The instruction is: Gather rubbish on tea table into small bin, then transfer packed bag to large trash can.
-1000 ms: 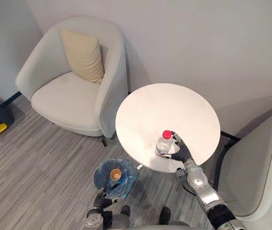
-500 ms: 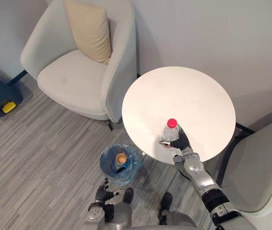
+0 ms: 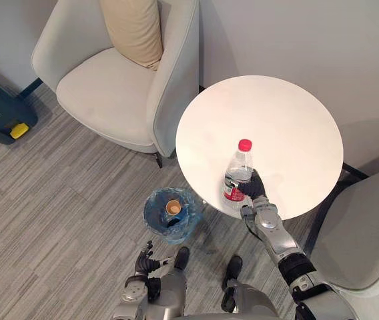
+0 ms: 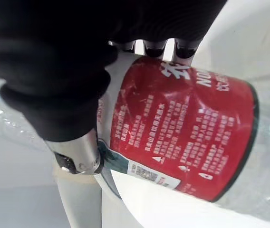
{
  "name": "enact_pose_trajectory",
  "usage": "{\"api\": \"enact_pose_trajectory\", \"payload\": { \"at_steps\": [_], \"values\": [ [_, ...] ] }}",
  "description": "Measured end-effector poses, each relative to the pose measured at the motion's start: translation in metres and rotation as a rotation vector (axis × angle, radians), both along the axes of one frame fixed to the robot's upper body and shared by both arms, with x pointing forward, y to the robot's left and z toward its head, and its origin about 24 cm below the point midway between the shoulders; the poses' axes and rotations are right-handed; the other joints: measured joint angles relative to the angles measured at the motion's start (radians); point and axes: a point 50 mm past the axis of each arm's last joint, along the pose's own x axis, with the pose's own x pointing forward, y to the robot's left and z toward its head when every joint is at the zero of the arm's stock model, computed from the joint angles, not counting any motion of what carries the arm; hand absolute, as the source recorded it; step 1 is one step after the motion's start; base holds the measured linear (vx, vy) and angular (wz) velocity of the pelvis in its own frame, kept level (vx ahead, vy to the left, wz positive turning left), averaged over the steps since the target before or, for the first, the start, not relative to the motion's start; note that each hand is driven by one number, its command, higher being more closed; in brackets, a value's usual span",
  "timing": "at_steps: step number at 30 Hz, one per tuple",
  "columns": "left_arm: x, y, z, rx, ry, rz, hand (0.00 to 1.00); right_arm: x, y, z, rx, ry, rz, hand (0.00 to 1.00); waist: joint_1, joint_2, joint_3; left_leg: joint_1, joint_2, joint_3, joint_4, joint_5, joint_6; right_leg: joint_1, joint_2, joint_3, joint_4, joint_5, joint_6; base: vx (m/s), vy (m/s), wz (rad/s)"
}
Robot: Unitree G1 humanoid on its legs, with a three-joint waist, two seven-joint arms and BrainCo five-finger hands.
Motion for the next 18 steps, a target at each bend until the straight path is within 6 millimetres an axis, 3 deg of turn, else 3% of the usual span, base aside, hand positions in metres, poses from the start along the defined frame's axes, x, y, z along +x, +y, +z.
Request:
{"api": "enact_pose_trajectory", "payload": {
  "at_steps": [9,15,18],
  "values": [
    [-0.003,0.002,-0.001,0.006,0.012,-0.001,0.0,-0.029,0.002,0.017,0.041,-0.113,0.018,1.0,-0.013,-0.015,-0.011,0.057,0.007,0.039,-0.023,0.001,0.001,0.029,0.003,0.04,-0.001,0.001,0.0,-0.01,0.008,-0.13],
    [-0.008,0.007,-0.006,0.019,0.043,0.0,0.0,-0.045,0.008,0.026,0.024,-0.174,0.043,1.0,-0.036,-0.052,-0.063,0.086,0.01,0.059,-0.032,0.0,0.002,0.045,0.006,0.059,-0.005,0.001,0.0,-0.01,0.009,-0.09],
    [-0.013,0.007,-0.009,0.021,0.064,0.002,0.0,-0.051,0.01,0.027,-0.009,-0.189,0.062,1.0,-0.046,-0.052,-0.087,0.097,0.011,0.061,-0.033,-0.001,0.003,0.062,0.009,0.062,-0.021,0.007,0.002,-0.01,0.001,0.0]
  ]
}}
